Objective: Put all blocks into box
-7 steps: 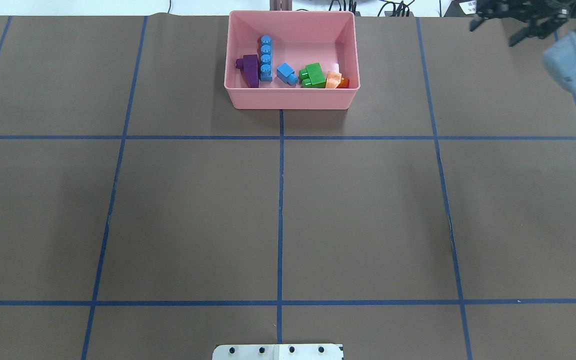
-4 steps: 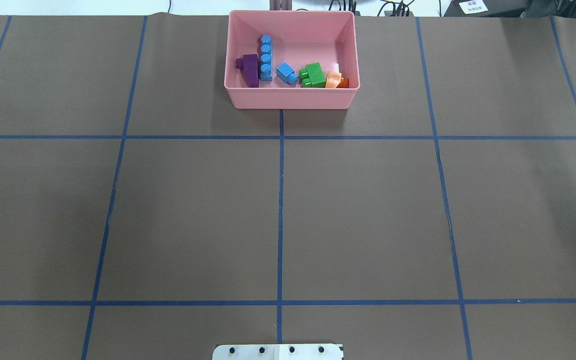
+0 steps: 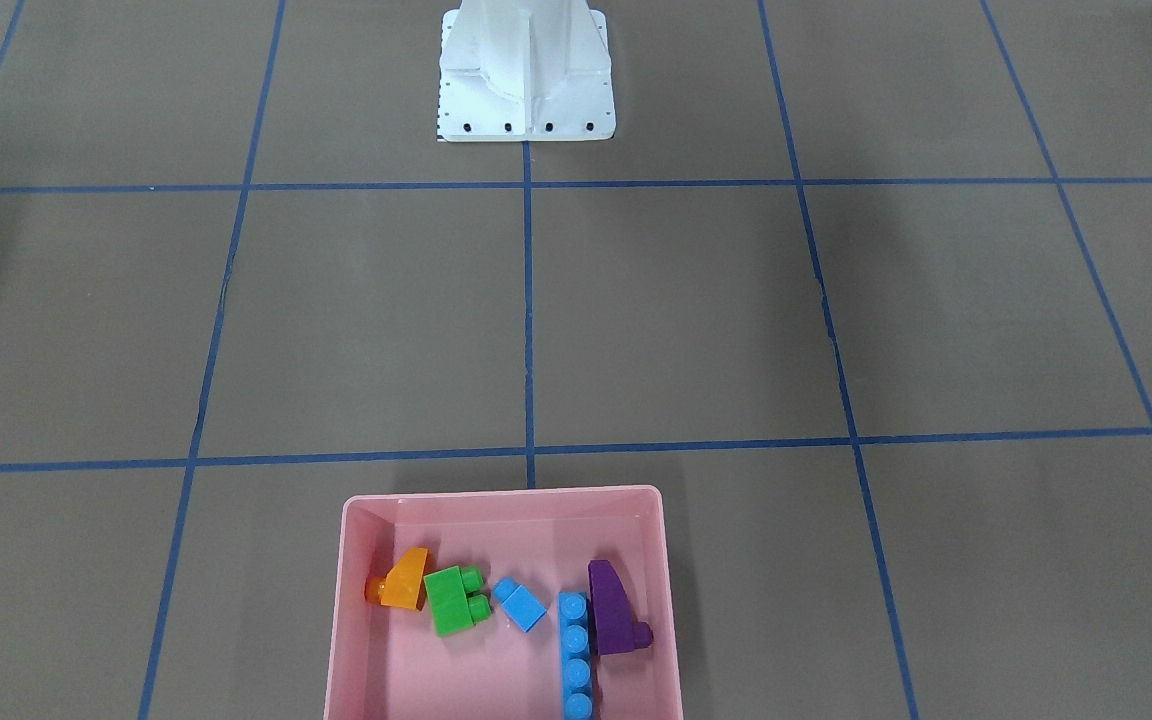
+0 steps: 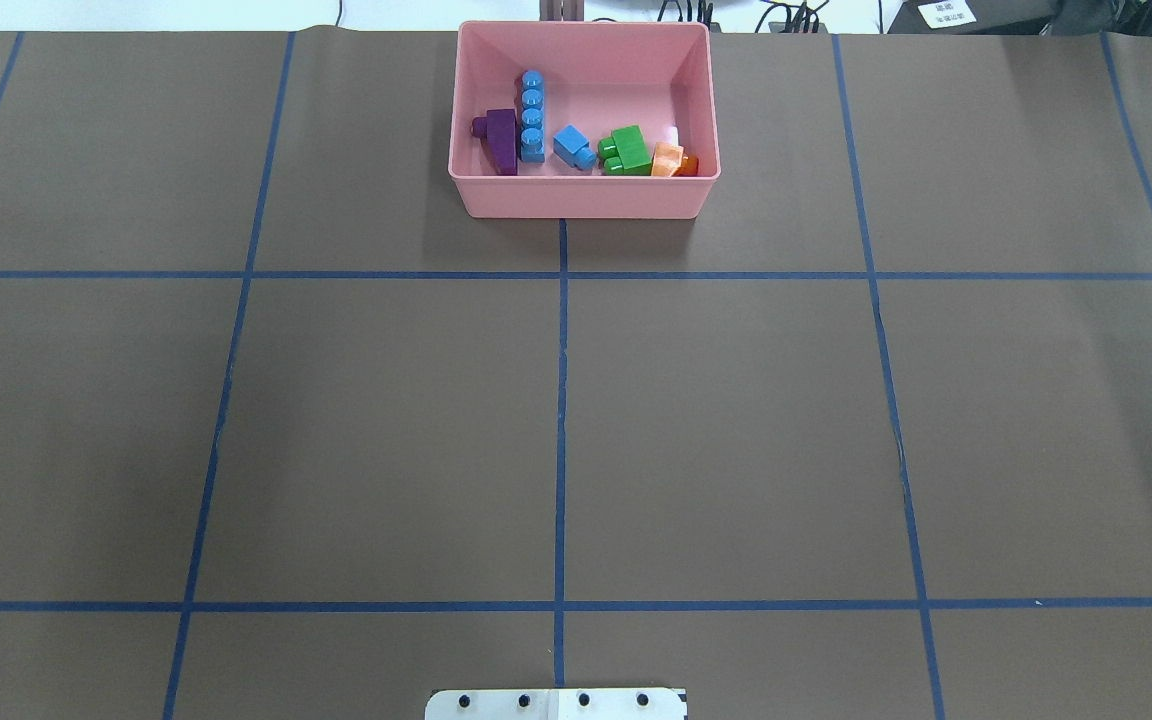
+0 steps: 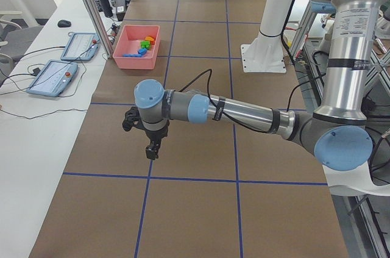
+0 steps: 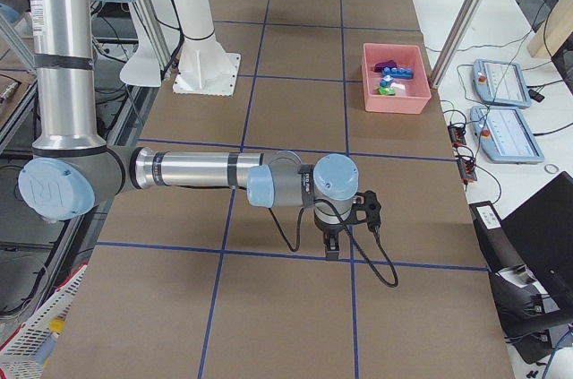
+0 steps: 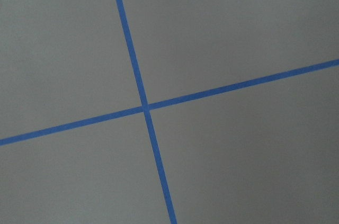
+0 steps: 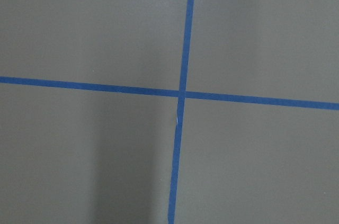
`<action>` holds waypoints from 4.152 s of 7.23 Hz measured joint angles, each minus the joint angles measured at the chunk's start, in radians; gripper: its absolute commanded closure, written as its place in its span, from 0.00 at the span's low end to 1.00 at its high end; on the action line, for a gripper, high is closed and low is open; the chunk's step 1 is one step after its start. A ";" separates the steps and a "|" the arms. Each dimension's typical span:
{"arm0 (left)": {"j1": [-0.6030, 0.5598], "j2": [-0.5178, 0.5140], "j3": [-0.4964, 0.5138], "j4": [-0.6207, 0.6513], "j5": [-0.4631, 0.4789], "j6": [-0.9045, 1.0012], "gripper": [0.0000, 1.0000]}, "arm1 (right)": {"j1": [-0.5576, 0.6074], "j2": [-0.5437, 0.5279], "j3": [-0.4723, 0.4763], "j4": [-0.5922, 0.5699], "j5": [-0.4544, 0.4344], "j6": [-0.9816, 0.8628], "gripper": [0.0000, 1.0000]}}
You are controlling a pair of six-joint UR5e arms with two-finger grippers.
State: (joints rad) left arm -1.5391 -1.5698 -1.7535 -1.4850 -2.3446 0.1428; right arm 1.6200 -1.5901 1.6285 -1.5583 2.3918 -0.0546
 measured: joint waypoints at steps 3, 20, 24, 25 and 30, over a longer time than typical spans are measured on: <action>-0.002 0.058 -0.011 0.004 -0.001 -0.003 0.00 | 0.020 -0.074 0.115 -0.037 -0.018 -0.004 0.00; -0.002 0.090 -0.086 0.016 -0.059 -0.055 0.00 | -0.078 -0.084 0.152 -0.058 -0.087 0.005 0.00; 0.002 0.088 -0.081 0.017 -0.059 -0.054 0.00 | -0.078 -0.086 0.150 -0.059 -0.086 0.007 0.00; 0.003 0.088 -0.082 0.016 -0.059 -0.054 0.00 | -0.078 -0.086 0.150 -0.059 -0.085 0.007 0.00; 0.004 0.080 -0.064 0.012 -0.065 -0.052 0.00 | -0.078 -0.094 0.138 -0.055 -0.070 0.009 0.00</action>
State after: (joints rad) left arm -1.5355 -1.4895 -1.8172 -1.4726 -2.4098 0.0904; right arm 1.5417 -1.6840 1.7663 -1.6132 2.3213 -0.0460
